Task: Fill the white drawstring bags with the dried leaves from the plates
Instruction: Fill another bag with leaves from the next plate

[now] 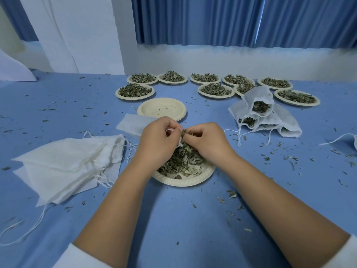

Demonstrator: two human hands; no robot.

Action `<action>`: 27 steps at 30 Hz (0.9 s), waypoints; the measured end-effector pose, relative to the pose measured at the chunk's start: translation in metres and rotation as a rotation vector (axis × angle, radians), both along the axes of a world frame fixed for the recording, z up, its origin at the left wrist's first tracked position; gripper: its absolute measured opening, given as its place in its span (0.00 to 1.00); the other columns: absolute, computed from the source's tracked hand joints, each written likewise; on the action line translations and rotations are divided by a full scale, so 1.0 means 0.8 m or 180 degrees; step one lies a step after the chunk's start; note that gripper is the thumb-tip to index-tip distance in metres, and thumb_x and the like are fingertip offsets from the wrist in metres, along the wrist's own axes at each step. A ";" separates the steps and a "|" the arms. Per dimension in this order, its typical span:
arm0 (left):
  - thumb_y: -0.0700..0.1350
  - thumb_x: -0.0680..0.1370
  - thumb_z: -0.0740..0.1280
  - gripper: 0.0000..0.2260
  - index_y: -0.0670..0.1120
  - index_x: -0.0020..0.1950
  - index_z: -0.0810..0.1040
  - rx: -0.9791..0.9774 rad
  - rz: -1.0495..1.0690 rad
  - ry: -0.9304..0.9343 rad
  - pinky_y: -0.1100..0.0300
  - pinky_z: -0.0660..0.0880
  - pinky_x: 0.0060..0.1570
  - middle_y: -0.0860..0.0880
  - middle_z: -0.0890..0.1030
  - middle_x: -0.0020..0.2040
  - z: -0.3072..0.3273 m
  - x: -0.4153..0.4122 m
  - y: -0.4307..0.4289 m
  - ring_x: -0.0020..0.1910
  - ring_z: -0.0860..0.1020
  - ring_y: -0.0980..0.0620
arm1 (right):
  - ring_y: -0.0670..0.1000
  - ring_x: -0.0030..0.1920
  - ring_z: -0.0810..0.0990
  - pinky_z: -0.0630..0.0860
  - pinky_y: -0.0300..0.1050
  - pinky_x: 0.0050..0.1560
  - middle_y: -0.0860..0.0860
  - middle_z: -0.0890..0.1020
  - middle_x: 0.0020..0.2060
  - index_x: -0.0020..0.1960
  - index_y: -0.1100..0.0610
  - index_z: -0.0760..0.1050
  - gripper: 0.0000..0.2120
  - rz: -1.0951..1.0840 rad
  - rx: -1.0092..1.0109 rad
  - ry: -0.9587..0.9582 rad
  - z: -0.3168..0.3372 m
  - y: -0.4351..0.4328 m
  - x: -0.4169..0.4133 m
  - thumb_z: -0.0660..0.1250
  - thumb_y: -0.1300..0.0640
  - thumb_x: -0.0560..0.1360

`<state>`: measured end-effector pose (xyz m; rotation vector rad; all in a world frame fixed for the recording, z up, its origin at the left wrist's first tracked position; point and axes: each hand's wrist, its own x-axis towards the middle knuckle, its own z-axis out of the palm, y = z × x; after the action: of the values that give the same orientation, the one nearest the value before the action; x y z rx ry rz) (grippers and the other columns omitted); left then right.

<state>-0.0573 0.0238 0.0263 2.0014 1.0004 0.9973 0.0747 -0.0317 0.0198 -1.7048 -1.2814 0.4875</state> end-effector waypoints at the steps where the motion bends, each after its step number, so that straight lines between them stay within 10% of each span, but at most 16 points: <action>1: 0.44 0.78 0.66 0.06 0.53 0.42 0.78 0.0027 -0.0010 0.0037 0.74 0.69 0.32 0.57 0.79 0.34 -0.001 0.001 -0.001 0.31 0.75 0.65 | 0.40 0.22 0.70 0.65 0.31 0.26 0.42 0.74 0.21 0.34 0.55 0.80 0.10 -0.0055 0.0021 -0.0069 -0.001 0.000 -0.001 0.69 0.62 0.74; 9: 0.45 0.78 0.66 0.06 0.53 0.41 0.78 0.0037 0.0382 -0.0188 0.75 0.67 0.30 0.57 0.79 0.34 0.001 -0.003 0.006 0.30 0.74 0.67 | 0.42 0.44 0.84 0.81 0.38 0.45 0.46 0.84 0.44 0.47 0.52 0.83 0.04 0.0102 0.0037 0.1177 0.016 0.003 0.005 0.72 0.53 0.74; 21: 0.42 0.79 0.66 0.07 0.51 0.42 0.79 -0.0591 0.0171 -0.0741 0.58 0.79 0.41 0.57 0.74 0.28 0.005 -0.001 0.004 0.25 0.72 0.62 | 0.46 0.40 0.80 0.77 0.37 0.40 0.48 0.85 0.41 0.51 0.55 0.82 0.13 0.0060 0.0052 0.2205 -0.001 0.009 0.002 0.79 0.57 0.68; 27: 0.40 0.80 0.64 0.08 0.47 0.42 0.79 -0.0937 -0.0053 -0.1057 0.72 0.70 0.25 0.58 0.71 0.21 0.015 -0.005 -0.002 0.21 0.70 0.62 | 0.50 0.46 0.84 0.82 0.42 0.46 0.54 0.86 0.47 0.53 0.62 0.82 0.11 0.0917 -0.0258 0.3191 0.004 0.007 0.000 0.73 0.59 0.72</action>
<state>-0.0612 0.0222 0.0380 1.5424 0.8873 1.0629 0.0744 -0.0260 0.0227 -1.0491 -0.7407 1.3630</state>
